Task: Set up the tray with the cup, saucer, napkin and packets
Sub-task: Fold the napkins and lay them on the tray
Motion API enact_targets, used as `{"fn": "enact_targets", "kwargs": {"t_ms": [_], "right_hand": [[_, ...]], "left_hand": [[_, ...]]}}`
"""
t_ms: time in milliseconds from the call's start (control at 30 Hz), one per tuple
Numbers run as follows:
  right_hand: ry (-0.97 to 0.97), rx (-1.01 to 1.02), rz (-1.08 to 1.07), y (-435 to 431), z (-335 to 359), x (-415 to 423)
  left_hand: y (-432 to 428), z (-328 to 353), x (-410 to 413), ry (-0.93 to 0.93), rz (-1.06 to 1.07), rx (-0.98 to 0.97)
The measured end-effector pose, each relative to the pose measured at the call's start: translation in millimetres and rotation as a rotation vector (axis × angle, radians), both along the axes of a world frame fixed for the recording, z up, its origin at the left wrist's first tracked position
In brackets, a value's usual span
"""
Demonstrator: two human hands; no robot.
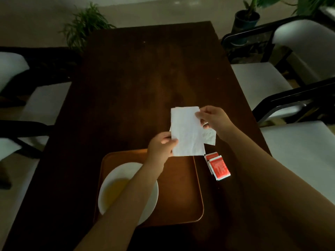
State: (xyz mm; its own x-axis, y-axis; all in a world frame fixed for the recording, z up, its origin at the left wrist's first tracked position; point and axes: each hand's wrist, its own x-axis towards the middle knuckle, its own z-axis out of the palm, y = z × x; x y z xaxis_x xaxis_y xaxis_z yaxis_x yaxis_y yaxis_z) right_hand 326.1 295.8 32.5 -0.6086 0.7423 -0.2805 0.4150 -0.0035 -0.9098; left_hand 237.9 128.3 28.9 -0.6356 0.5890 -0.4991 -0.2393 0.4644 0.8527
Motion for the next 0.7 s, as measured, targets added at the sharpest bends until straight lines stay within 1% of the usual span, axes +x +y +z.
{"fn": "enact_targets", "kwargs": {"t_ms": [67,167,267,467,567,700], "right_hand": [[-0.091,0.009,0.048,-16.9,-8.9,3.7],[-0.258,0.072,0.185,-49.7,-28.2,10.0],[-0.311,0.178,0.245,-75.6,-46.3,15.8],[-0.338,0.334,0.203,-93.5,-68.0,15.8],[-0.366,0.399,0.193,-95.3,-73.0,14.5],[-0.343,0.453,0.149,-97.4,-72.3,17.2]], "left_hand": [[-24.5,-10.6,15.7,0.171,0.004,-0.063],[-58.3,-29.7,38.6,0.357,0.011,-0.169],[-79.2,-45.5,58.9,0.527,-0.015,-0.284],[-89.5,-58.1,74.1,0.708,-0.155,-0.41],[-93.7,-58.3,76.4,0.825,-0.212,-0.411],[-98.2,-53.7,77.8,0.859,-0.218,-0.385]]}}
